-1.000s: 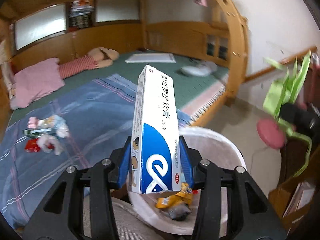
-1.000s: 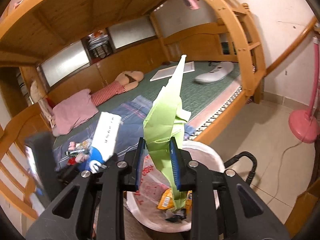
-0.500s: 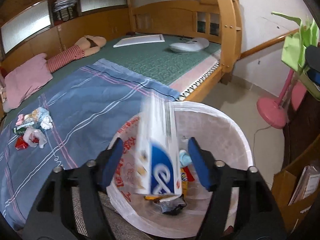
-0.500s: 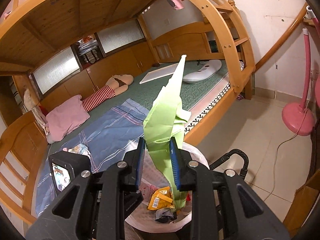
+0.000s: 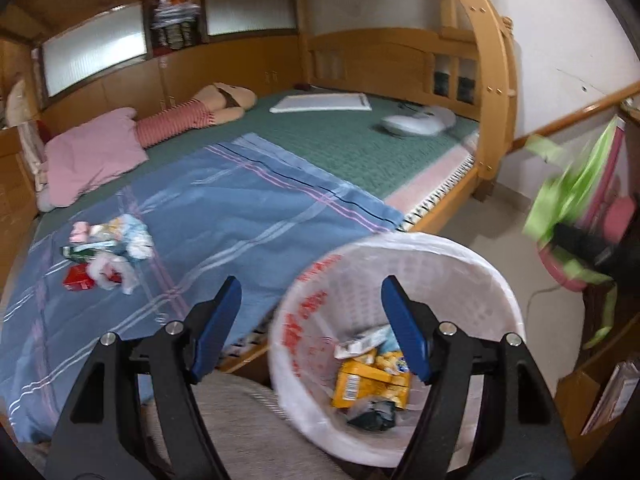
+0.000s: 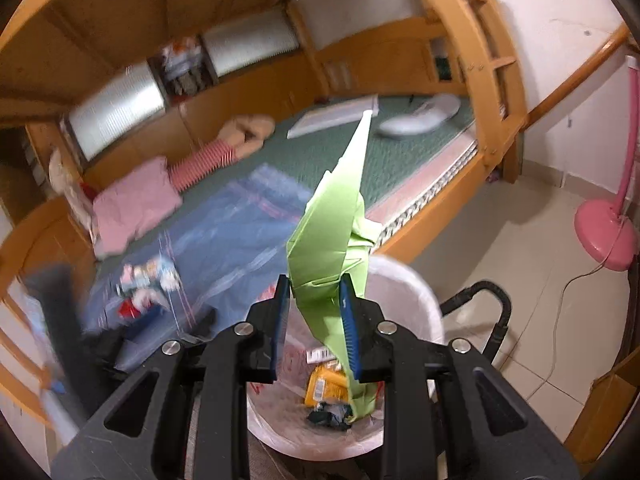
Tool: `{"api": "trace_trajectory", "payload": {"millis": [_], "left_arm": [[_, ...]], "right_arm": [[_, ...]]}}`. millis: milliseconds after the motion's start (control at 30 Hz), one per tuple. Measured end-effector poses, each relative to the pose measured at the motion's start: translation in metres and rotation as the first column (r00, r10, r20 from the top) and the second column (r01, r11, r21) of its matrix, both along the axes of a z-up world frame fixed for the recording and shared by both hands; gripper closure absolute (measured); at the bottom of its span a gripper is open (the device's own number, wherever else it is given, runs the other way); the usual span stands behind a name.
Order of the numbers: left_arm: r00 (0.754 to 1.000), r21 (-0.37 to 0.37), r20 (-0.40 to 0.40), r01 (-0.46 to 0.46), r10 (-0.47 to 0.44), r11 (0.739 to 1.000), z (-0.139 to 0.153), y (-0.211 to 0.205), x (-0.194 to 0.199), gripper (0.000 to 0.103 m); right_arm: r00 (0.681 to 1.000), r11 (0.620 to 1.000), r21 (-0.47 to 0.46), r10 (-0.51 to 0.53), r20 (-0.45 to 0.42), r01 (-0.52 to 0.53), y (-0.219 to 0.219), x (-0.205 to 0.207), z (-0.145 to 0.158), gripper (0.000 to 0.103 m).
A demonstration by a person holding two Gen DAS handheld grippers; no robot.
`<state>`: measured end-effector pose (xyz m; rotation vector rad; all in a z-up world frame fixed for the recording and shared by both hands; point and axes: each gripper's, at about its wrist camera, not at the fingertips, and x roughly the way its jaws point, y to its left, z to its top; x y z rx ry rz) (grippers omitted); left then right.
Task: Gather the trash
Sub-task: 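Carry the box and crane over the white wastebasket and open both tools, then move both tools back over the trash pile on the bed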
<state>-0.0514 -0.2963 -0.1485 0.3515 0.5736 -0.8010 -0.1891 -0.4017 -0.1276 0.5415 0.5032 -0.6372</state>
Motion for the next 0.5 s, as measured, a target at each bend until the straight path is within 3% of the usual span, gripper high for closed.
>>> {"api": "trace_trajectory", "payload": {"millis": [67,133,200,267,333,500], "left_arm": [[0.999,-0.015,0.011,-0.031,0.031,0.999,0.007,0.011,0.006,0.030],[0.998,-0.032,0.016,-0.061,0.061,0.998,0.015,0.022,0.012,0.030],[0.996,-0.049,0.021,-0.089,0.090,0.995,0.021,0.033,0.016,0.030],[0.993,-0.064,0.024,-0.112,0.114,0.992,0.026,0.043,0.021,0.030],[0.991,-0.073,0.023,-0.133,0.135,0.988,0.029,0.050,0.025,0.030],[0.985,-0.086,0.010,-0.171,0.172,0.982,0.031,0.063,0.035,0.030]], "right_arm": [[0.998,0.999,0.037,0.035,-0.055,-0.033,-0.005,0.018,-0.016,0.072],[0.990,0.997,0.069,0.054,-0.128,-0.045,-0.009,0.035,-0.034,0.044],[0.982,0.997,0.078,0.038,-0.185,-0.024,-0.013,0.045,-0.048,0.040],[0.981,0.996,0.085,0.034,-0.188,-0.018,-0.012,0.046,-0.052,0.036],[0.985,0.997,0.082,0.027,-0.173,-0.013,-0.008,0.043,-0.051,0.026],[0.989,0.998,0.059,0.034,-0.142,-0.026,-0.004,0.044,-0.040,0.025]]}}
